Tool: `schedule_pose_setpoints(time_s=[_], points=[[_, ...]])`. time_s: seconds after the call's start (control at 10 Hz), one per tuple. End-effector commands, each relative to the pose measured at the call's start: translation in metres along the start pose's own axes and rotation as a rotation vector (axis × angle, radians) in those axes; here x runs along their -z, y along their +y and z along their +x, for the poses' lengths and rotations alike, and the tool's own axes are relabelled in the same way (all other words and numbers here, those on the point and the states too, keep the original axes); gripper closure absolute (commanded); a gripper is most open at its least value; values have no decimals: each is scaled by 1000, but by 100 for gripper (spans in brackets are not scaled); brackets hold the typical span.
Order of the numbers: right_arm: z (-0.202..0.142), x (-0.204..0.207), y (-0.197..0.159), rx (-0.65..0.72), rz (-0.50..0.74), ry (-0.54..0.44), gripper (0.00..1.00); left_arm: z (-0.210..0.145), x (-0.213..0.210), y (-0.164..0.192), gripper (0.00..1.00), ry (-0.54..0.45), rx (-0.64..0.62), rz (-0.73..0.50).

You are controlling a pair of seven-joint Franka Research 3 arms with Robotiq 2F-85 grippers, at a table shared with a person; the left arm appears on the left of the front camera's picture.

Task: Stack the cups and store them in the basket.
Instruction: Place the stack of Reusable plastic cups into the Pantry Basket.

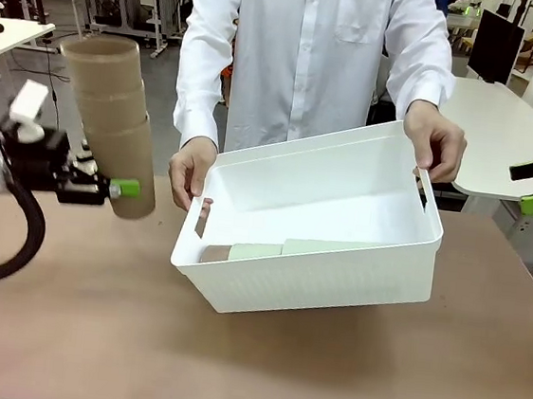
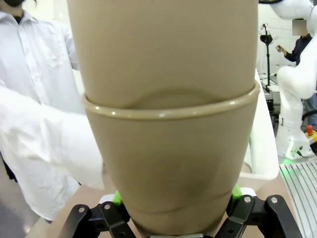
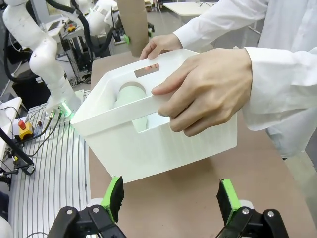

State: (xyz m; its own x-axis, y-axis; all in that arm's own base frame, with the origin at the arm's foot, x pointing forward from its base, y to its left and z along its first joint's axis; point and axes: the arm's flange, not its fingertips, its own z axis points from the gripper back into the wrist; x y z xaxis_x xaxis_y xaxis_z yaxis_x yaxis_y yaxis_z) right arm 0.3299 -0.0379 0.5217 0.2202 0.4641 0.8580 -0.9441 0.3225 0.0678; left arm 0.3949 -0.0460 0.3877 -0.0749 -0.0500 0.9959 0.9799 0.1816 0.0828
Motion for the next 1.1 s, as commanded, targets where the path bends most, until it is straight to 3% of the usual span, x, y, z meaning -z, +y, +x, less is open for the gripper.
schedule_pose_setpoints(time_s=[0.0, 0.3, 0.5, 0.7, 1.0], points=[[3, 1, -1, -3, 0, -16, 0, 61, 0, -18, 17, 73, -52, 33], [3, 1, -1, -3, 0, -16, 0, 139, 41, -26, 17, 300, -98, 53], [3, 1, -1, -3, 0, -16, 0, 171, 83, -25, 17, 455, -119, 52], [3, 1, -1, -3, 0, -16, 0, 181, 132, -14, 17, 634, -126, 78], [3, 1, -1, -3, 0, -16, 0, 166, 192, 14, 17, 841, -115, 71]])
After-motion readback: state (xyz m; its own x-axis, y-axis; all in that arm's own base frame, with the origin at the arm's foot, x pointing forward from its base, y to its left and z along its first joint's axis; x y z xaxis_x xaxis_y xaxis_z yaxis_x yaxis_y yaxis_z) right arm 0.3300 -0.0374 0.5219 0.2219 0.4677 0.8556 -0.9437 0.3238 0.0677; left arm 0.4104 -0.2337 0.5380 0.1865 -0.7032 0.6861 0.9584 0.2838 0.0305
